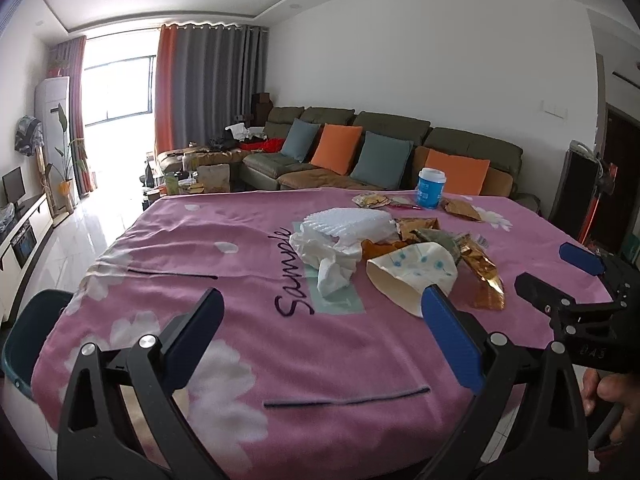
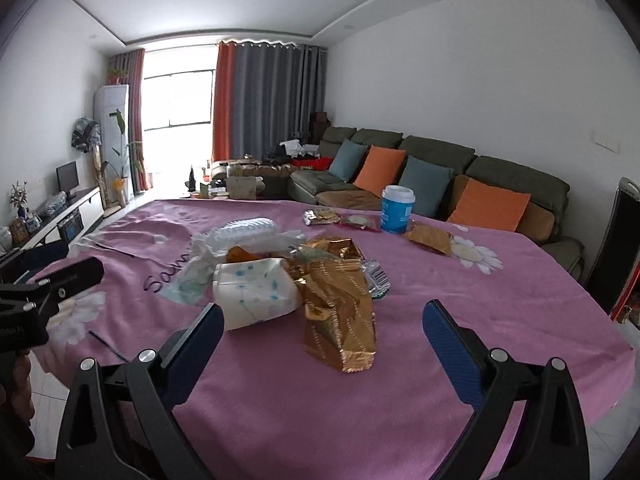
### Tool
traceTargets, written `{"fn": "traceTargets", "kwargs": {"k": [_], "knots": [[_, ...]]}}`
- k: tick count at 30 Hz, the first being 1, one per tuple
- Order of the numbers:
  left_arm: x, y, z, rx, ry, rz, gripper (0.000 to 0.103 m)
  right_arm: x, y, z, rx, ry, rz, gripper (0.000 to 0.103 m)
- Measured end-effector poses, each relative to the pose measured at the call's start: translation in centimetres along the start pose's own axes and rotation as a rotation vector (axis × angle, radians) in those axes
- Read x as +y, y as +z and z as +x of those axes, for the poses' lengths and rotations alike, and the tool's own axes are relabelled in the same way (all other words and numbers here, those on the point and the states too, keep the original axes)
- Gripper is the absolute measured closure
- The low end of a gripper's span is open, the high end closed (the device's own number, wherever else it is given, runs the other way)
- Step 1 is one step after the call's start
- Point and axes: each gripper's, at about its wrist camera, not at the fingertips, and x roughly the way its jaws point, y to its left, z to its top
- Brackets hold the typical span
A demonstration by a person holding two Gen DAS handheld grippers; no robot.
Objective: Collect trash
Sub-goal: 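Grasp the white tissue with the left tool while the right tool grasps the gold wrapper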
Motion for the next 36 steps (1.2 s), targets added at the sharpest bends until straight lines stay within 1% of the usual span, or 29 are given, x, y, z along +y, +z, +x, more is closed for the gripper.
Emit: {"fn": "traceTargets", "kwargs": {"k": [5, 11, 16, 17, 19, 20, 21, 22, 24, 26, 27, 28, 29, 30, 31, 32, 33, 34, 36], "knots": [[0.5, 1.1, 3.2, 0.035, -0.016, -0.034, 0.006, -0.5, 0.6, 2.5, 0.039, -0.015, 0.002, 0.007], [0.7, 2.2, 7.7, 0.107, -0.031, -0.068, 0.006, -0.6, 0.7, 5.3, 0.096, -0.023, -0.003, 0.010], [0.5, 2.9, 11.5, 0.179, -0.063, -0.088, 0.006, -0.7, 0.6, 7.5, 0.157, -0.004, 0.001, 0.025], [0.5, 3.0, 12.1, 0.188, -0.062, -0.088, 0.007, -0.7, 0.5, 7.8, 0.164, -0.001, 0.003, 0.026], [0.6, 3.3, 13.0, 0.205, -0.063, -0.099, 0.010, -0.9, 0.4, 8.3, 0.178, 0.006, 0.010, 0.034], [0.7, 3.5, 13.8, 0.223, -0.064, -0.113, 0.014, -1.0, 0.4, 8.5, 0.185, 0.010, 0.014, 0.035], [0.7, 3.5, 14.3, 0.233, -0.064, -0.118, 0.020, -1.1, 0.3, 8.7, 0.193, 0.014, 0.020, 0.040], [0.7, 3.5, 14.8, 0.248, -0.058, -0.121, 0.022, -1.1, 0.3, 8.8, 0.197, 0.016, 0.023, 0.043], [0.8, 3.4, 16.2, 0.295, -0.059, -0.134, 0.032, -1.4, 0.2, 9.1, 0.209, 0.024, 0.031, 0.044], [0.9, 3.3, 17.2, 0.332, -0.071, -0.140, 0.039, -1.5, 0.1, 9.3, 0.216, 0.028, 0.036, 0.051], [0.8, 3.2, 17.7, 0.353, -0.070, -0.138, 0.043, -1.6, 0.0, 9.3, 0.219, 0.030, 0.039, 0.059], [0.8, 3.1, 18.0, 0.366, -0.071, -0.139, 0.046, -1.7, 0.0, 9.3, 0.219, 0.032, 0.042, 0.061], [0.7, 3.0, 18.4, 0.380, -0.077, -0.139, 0.054, -1.7, -0.1, 9.3, 0.218, 0.033, 0.044, 0.062], [0.6, 2.9, 18.6, 0.384, -0.078, -0.135, 0.059, -1.7, -0.1, 9.3, 0.219, 0.036, 0.046, 0.064], [0.6, 2.9, 18.6, 0.381, -0.080, -0.130, 0.062, -1.8, 0.0, 9.2, 0.216, 0.038, 0.050, 0.064], [0.5, 2.8, 18.8, 0.383, -0.089, -0.128, 0.072, -1.8, 0.0, 9.1, 0.214, 0.037, 0.052, 0.065], [0.5, 2.6, 18.9, 0.392, -0.092, -0.127, 0.078, -1.9, 0.0, 9.0, 0.210, 0.038, 0.054, 0.067], [0.5, 2.6, 18.9, 0.390, -0.092, -0.127, 0.079, -1.9, 0.1, 8.9, 0.210, 0.038, 0.054, 0.071], [0.6, 2.4, 18.9, 0.392, -0.093, -0.137, 0.095, -2.1, 0.1, 8.8, 0.208, 0.037, 0.058, 0.073]]}}
